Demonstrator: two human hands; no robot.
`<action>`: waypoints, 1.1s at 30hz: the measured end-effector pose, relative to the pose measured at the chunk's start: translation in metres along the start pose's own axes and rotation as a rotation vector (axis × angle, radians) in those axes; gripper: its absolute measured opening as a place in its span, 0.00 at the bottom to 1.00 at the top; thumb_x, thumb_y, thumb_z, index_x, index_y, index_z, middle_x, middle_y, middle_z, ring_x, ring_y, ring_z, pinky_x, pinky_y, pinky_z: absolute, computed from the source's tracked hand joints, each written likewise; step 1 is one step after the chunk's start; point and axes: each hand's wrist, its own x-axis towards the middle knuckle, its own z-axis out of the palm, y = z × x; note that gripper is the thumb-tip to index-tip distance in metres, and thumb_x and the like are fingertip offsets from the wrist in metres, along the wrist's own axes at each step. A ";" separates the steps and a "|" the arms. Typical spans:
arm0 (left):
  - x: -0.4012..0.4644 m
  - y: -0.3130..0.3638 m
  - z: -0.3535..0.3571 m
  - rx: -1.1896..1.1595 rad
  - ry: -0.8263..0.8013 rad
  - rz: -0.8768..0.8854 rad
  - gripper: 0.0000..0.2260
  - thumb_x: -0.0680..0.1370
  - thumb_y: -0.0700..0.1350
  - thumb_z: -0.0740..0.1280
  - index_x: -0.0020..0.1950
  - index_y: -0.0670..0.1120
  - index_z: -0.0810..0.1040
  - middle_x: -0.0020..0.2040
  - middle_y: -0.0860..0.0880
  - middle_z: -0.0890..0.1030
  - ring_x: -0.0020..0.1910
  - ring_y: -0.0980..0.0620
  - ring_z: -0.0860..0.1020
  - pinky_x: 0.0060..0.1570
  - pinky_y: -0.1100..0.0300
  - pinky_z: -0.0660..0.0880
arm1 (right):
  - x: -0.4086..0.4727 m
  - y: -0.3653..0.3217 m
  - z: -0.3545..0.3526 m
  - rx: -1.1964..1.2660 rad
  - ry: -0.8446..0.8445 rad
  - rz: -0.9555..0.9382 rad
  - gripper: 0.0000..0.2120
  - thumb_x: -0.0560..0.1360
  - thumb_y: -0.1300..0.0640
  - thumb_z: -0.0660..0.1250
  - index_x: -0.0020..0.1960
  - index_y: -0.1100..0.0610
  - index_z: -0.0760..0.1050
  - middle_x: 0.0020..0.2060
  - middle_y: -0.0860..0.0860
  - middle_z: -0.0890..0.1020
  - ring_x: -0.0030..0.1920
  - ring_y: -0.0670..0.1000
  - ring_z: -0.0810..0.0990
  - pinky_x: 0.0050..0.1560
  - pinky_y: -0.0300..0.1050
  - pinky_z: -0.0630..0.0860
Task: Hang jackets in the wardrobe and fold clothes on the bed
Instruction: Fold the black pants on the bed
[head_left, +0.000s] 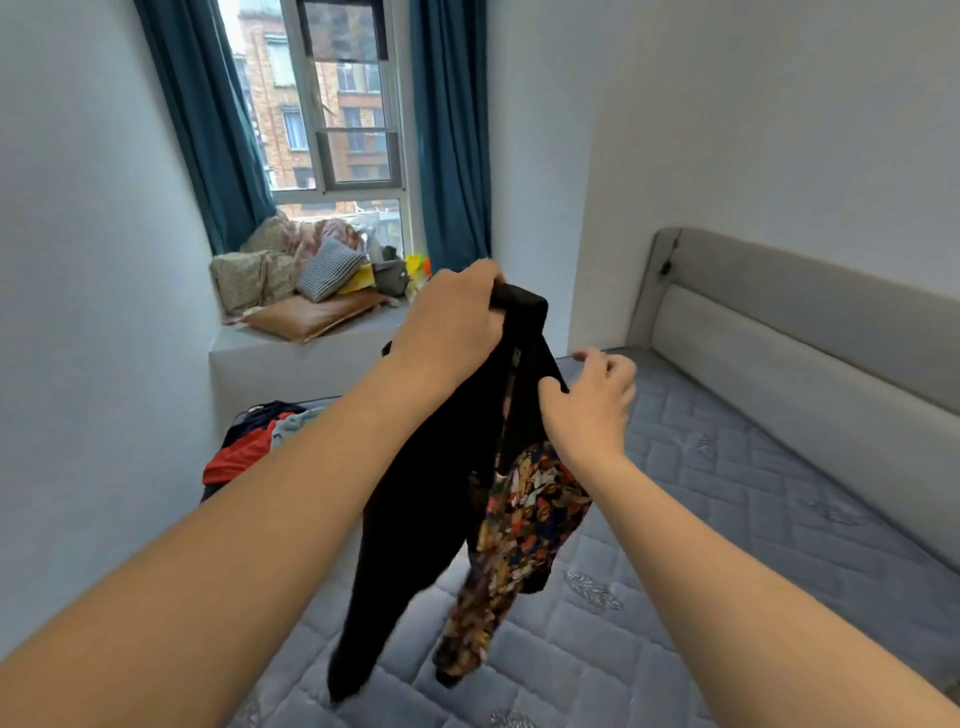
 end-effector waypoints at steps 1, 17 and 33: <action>0.000 -0.001 0.000 0.009 0.030 -0.009 0.07 0.76 0.40 0.64 0.52 0.42 0.78 0.43 0.42 0.80 0.45 0.43 0.76 0.43 0.49 0.74 | -0.002 -0.006 -0.004 0.085 -0.023 -0.001 0.22 0.70 0.48 0.60 0.63 0.52 0.66 0.58 0.47 0.63 0.58 0.52 0.63 0.58 0.50 0.68; -0.012 0.007 0.048 0.293 -0.114 -0.158 0.08 0.74 0.51 0.66 0.46 0.46 0.76 0.42 0.46 0.79 0.46 0.41 0.79 0.37 0.56 0.67 | 0.039 0.014 -0.085 0.113 0.075 0.139 0.09 0.65 0.65 0.55 0.28 0.56 0.60 0.25 0.50 0.67 0.28 0.51 0.61 0.28 0.45 0.54; -0.067 0.044 0.163 -0.476 -0.078 -0.887 0.12 0.80 0.39 0.59 0.43 0.49 0.79 0.53 0.40 0.79 0.50 0.43 0.76 0.48 0.52 0.73 | 0.082 0.093 -0.142 -0.238 -0.101 -0.294 0.12 0.70 0.57 0.56 0.29 0.57 0.61 0.24 0.52 0.67 0.26 0.53 0.64 0.28 0.44 0.55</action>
